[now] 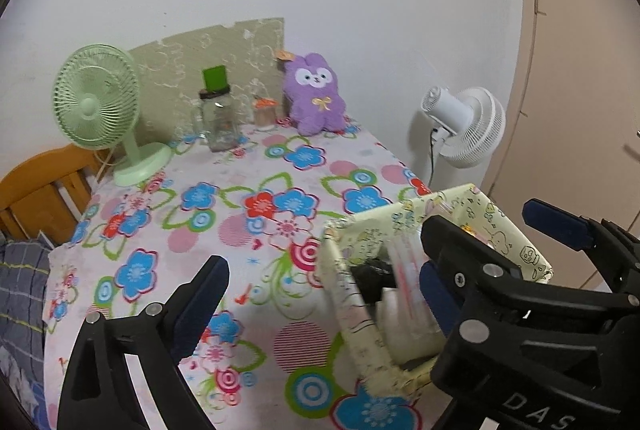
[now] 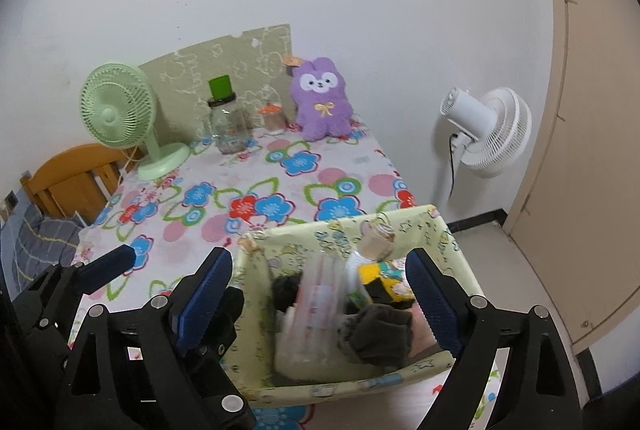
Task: Organize soft objects
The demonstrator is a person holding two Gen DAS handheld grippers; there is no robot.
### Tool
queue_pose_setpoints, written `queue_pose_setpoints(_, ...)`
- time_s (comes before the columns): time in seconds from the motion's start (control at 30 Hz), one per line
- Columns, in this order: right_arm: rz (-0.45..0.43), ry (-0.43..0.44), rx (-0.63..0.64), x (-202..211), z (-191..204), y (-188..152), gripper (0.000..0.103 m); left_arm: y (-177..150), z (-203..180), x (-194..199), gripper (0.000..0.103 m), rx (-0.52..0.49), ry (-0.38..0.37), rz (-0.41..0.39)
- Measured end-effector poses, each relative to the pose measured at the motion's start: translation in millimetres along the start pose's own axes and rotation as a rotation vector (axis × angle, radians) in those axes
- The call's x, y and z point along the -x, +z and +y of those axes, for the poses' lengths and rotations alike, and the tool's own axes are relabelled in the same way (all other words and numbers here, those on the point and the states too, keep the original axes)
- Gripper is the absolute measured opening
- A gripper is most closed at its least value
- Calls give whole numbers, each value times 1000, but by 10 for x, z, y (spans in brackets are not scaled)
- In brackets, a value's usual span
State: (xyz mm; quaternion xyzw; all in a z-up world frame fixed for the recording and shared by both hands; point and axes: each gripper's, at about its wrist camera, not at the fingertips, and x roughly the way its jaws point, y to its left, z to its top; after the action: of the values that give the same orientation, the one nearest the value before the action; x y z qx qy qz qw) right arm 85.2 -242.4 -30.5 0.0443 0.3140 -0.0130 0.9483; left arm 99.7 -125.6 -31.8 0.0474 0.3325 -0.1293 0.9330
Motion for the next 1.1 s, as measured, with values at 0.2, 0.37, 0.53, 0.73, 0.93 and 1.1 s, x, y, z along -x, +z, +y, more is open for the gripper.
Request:
queue_pose_setpoints(0.2, -24, 11, 23, 134, 205, 7, 95, -35, 233, 180, 101, 29, 36, -33)
queue_pose_setpoints(0.37, -51, 13, 37, 246, 366, 18, 97, -74, 434, 360, 103, 54, 67, -64)
queue_pose_setpoints(0.53, -81, 12, 42, 383, 498, 7, 100, -141, 642, 560, 103, 84, 100, -97)
queue_pose_setpoints(0.73, -110, 19, 54, 554, 621, -19, 101, -216, 839, 783, 103, 109, 131, -129)
queue_pose_setpoints(0.93, -137, 19, 59, 708, 684, -42, 102, -288, 971, 987, 103, 130, 161, -158)
queue_pose_setpoints(1.1, -154, 21, 52, 828, 668, -64, 102, -340, 1027, 1160, 103, 138, 188, -191)
